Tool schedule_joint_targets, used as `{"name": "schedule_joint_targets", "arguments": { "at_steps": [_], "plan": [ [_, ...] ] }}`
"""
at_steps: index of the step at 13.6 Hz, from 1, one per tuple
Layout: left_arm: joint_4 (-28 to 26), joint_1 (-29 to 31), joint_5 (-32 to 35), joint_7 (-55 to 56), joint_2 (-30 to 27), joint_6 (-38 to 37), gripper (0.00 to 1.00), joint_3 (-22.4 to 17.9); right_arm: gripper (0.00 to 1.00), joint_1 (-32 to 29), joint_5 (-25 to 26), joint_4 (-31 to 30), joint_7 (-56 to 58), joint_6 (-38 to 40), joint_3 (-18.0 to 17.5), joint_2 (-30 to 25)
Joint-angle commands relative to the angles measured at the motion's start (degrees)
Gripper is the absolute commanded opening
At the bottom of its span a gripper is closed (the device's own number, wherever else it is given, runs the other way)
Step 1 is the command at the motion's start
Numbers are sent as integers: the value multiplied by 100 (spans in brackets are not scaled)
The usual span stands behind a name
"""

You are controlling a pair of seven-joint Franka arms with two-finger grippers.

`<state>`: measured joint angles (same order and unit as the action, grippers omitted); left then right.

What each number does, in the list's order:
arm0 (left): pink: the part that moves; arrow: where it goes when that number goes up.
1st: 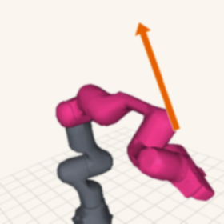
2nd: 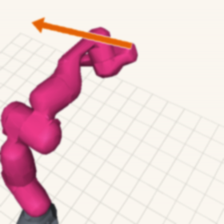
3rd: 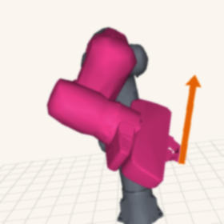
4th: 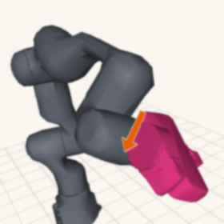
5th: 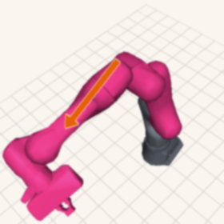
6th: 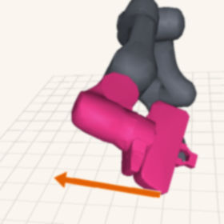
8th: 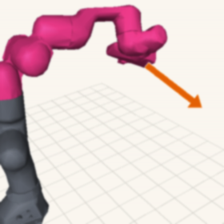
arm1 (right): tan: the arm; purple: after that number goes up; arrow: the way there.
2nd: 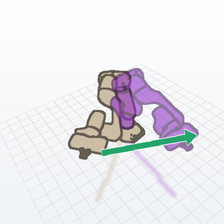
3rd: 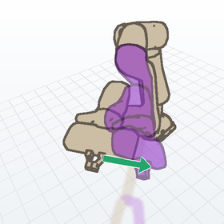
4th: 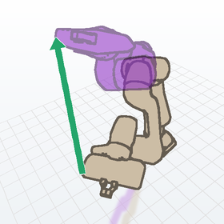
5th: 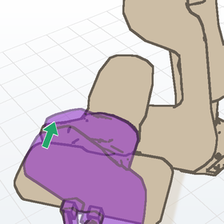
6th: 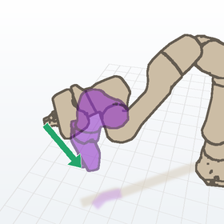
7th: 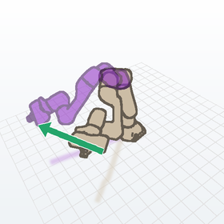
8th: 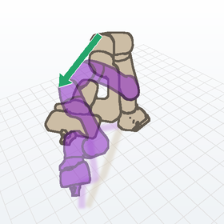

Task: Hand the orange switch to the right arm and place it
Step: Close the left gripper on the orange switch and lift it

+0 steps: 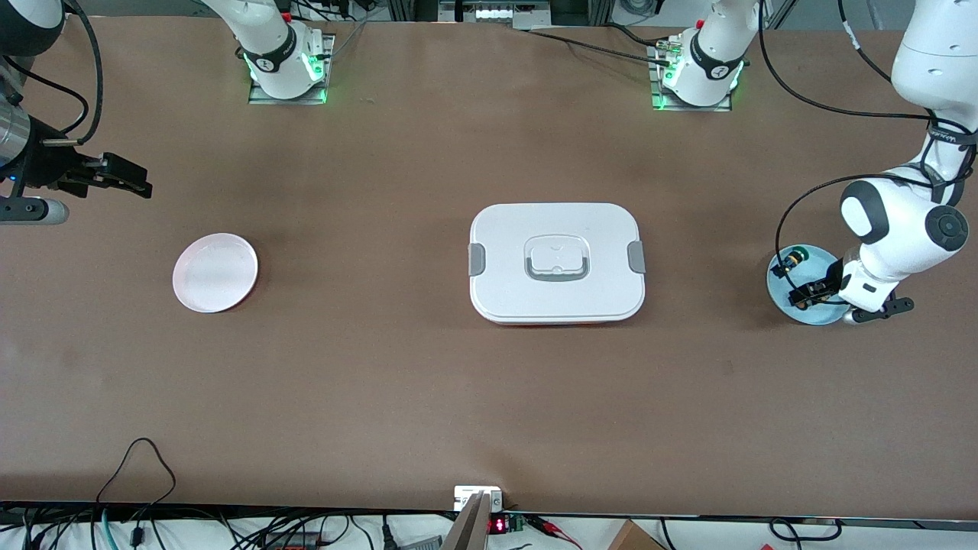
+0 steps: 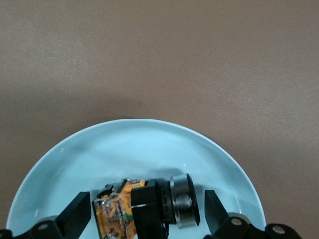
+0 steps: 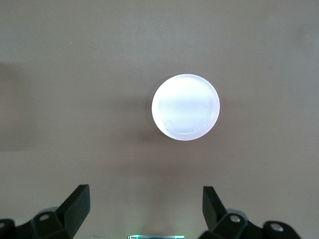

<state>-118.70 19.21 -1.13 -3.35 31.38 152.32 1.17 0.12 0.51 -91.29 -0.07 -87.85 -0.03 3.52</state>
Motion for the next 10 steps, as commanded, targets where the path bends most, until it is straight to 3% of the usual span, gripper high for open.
{"name": "schedule_joint_targets", "arguments": {
  "at_steps": [1, 3, 5, 8, 10],
  "plan": [
    [66, 22, 78, -52, 78, 105, 99, 23, 100, -3, 19, 103, -10, 40, -15, 26],
    [119, 13, 78, -139, 70, 96, 70, 15, 100, -3, 19, 103, -10, 40, -15, 26],
    [119, 22, 78, -184, 52, 87, 64, 24, 100, -3, 19, 103, -10, 40, -15, 26],
    [146, 22, 78, -385, -62, -122, 45, 23, 100, -3, 19, 103, -10, 49, -15, 26],
    [434, 22, 78, -518, -246, -1015, 42, 76, 100, -3, 19, 103, -10, 49, -15, 35]
  ]
}}
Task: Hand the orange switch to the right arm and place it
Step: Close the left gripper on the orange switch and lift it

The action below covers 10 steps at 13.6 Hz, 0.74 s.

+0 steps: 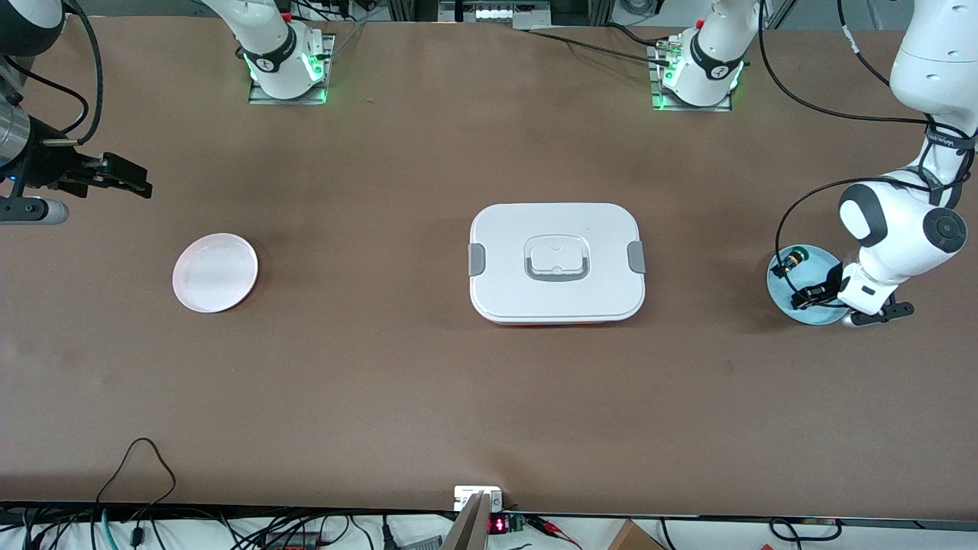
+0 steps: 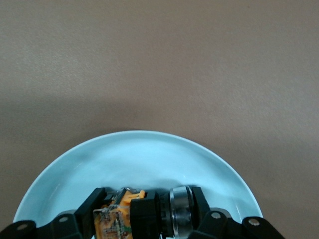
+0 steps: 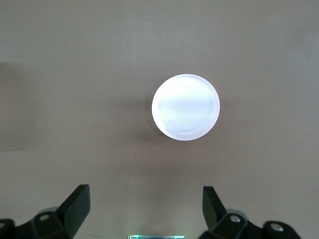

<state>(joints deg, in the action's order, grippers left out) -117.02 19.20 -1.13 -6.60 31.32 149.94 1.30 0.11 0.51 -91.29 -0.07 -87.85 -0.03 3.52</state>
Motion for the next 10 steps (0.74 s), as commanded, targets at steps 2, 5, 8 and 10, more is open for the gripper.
{"name": "schedule_joint_targets", "arguments": {
  "at_steps": [2, 5, 8, 10],
  "plan": [
    [931, -4, 77, -210, -311, -2171, 40, 124, 100, -3, 19, 103, -10, 57, -15, 26],
    [2022, -65, -19, -132, -293, -4317, 36, 405, 100, -3, 11, 103, -2, 58, -15, 26],
    [2638, -74, -448, 176, -293, -5436, 33, 809, 100, -3, 2, 103, -2, 75, -23, 26],
    [2964, -65, -686, 203, -293, -5956, 31, 1204, 100, 6, -7, 103, -2, 101, -32, 26]
  ]
}}
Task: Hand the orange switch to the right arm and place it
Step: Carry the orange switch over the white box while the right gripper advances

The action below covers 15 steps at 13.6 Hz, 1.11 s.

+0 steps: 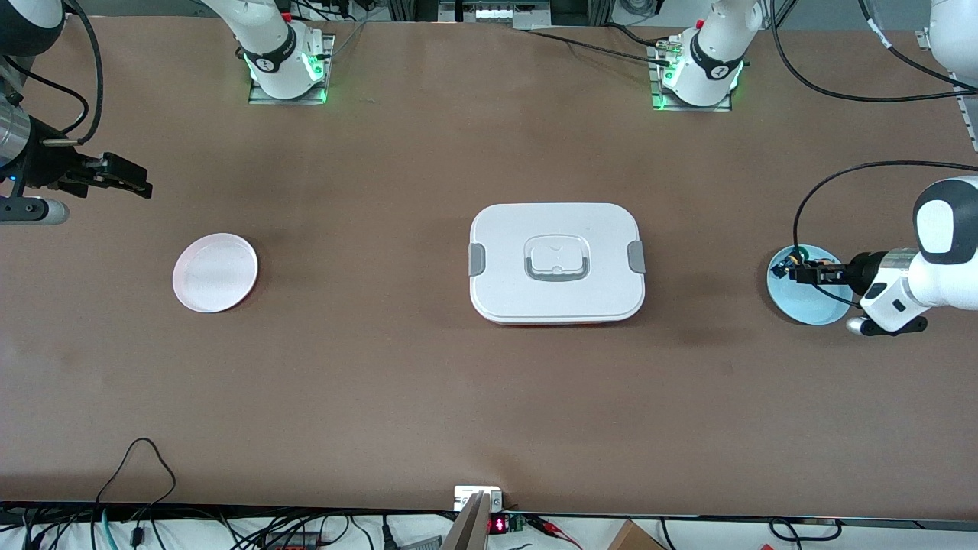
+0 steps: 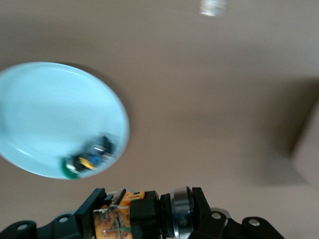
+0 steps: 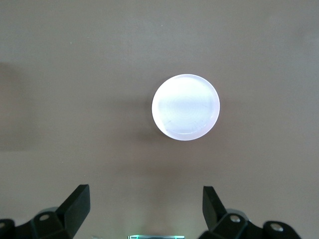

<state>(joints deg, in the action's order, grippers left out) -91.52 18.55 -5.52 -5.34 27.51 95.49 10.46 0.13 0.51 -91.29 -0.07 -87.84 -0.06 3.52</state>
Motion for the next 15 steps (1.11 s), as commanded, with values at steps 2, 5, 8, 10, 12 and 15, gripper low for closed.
{"name": "schedule_joint_targets", "arguments": {
  "at_steps": [2, 5, 8, 10, 12, 15],
  "plan": [
    [835, 8, -799, 95, 79, -969, 30, 797, 100, 22, -42, 103, -2, 109, -38, 44],
    [1022, 105, -1895, -2, 62, -1244, 29, 1273, 100, 163, -42, 103, -10, 109, -38, 61],
    [1013, 17, -3321, -405, 71, -1147, 29, 1379, 100, 285, -51, 94, 33, 126, -47, 132],
    [1005, 26, -3579, -695, 71, -894, 28, 1747, 100, 321, -103, 85, 147, 222, -38, 219],
    [935, 26, -3858, -1379, 71, -324, 28, 2221, 100, 304, -454, 94, 253, 302, -11, 228],
    [786, -1, -4010, -2179, 88, 747, 28, 2924, 100, 365, -490, 103, 201, 399, -46, 193]
  ]
}}
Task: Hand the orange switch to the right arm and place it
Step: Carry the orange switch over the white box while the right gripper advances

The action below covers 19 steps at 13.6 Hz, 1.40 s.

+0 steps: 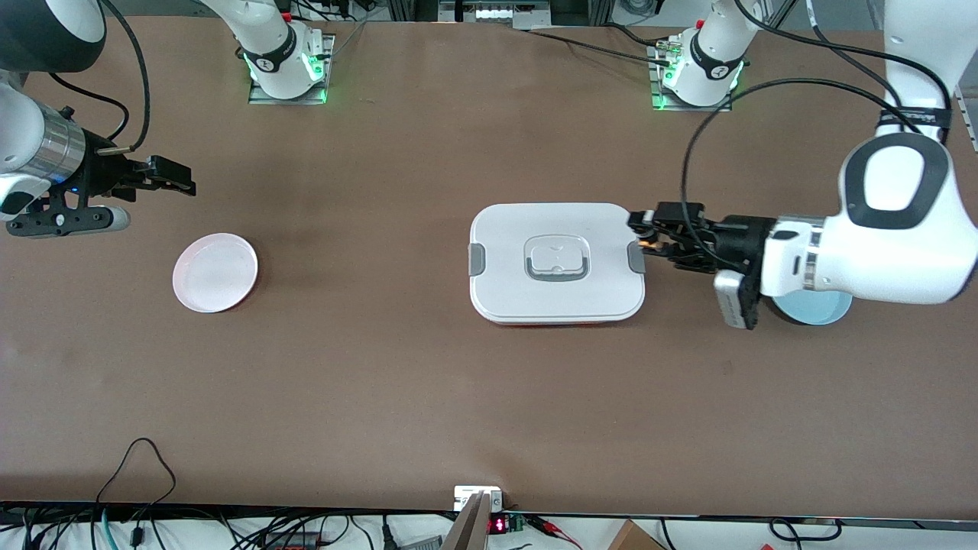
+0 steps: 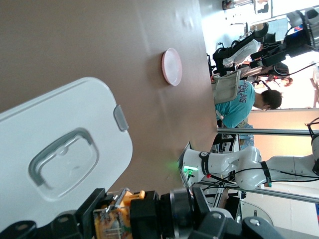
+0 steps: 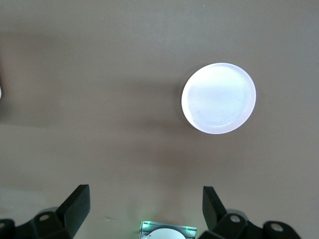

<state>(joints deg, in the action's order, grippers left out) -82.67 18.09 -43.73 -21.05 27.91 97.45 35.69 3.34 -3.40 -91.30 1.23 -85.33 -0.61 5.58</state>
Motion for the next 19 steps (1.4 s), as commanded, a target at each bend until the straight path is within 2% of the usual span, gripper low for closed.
{"name": "schedule_joint_targets", "arguments": {
  "at_steps": [1, 2, 4, 6, 8, 13, 15, 19],
  "plan": [
    [-213, 46, -310, -968, 48, 956, 28, 621, 100, 44, -195, 104, 70, 122, 9, 4],
    [-319, 37, -433, -1311, 48, 1343, 29, 788, 100, 1, -483, 104, 61, 105, 35, 4],
    [-564, -103, -696, -2722, 196, 2195, 29, 1026, 100, -131, -1081, 95, 114, 148, 79, 30],
    [-977, -130, -1643, -3657, 162, 2986, 28, 1246, 100, -158, -1232, 95, 71, 149, 79, 101],
    [-1268, -121, -2199, -4502, 162, 3708, 29, 1623, 100, -184, -1566, 69, 123, 166, 79, 179],
    [-1480, -77, -2412, -5303, 145, 3773, 28, 1818, 100, 96, -1962, 68, 88, 166, 17, 233],
    [-1497, -86, -2412, -5304, 145, 3773, 28, 1818, 100, 255, -2067, 77, 105, 62, 9, 346],
    [-1550, -78, -2421, -5322, 145, 3773, 27, 1836, 100, 194, -3313, 60, 44, 192, 35, 619]
  ]
}}
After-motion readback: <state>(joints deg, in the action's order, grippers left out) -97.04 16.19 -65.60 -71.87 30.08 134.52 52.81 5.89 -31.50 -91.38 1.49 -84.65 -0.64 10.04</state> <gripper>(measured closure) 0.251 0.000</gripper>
